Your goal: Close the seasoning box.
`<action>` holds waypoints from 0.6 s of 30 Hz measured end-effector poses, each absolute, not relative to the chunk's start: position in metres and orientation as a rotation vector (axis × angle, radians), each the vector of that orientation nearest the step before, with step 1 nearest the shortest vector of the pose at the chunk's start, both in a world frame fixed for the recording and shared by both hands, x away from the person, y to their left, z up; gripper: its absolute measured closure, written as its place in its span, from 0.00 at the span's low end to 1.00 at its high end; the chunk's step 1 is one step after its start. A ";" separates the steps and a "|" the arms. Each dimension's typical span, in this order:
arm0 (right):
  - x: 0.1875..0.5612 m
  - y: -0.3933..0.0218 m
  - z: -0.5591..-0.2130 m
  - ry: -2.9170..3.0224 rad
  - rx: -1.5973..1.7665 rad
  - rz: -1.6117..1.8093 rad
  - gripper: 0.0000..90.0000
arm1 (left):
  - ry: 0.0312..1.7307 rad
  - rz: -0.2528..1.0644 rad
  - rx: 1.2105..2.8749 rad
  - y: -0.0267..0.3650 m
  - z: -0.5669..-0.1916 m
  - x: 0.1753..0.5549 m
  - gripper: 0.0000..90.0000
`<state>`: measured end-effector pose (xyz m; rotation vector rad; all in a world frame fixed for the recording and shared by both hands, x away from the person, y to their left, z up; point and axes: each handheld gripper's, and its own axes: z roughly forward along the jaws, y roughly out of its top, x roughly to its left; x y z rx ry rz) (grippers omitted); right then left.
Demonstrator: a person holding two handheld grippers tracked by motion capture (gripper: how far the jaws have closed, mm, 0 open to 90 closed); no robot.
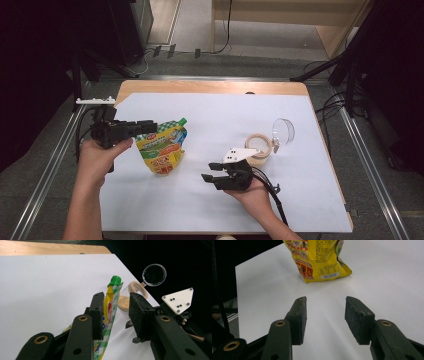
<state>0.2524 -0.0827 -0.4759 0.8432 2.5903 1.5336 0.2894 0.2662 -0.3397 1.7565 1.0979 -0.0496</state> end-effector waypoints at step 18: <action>0.258 -0.102 -0.443 2.578 0.857 1.582 0.74 | 1.183 -0.016 1.734 0.293 -0.339 0.310 0.70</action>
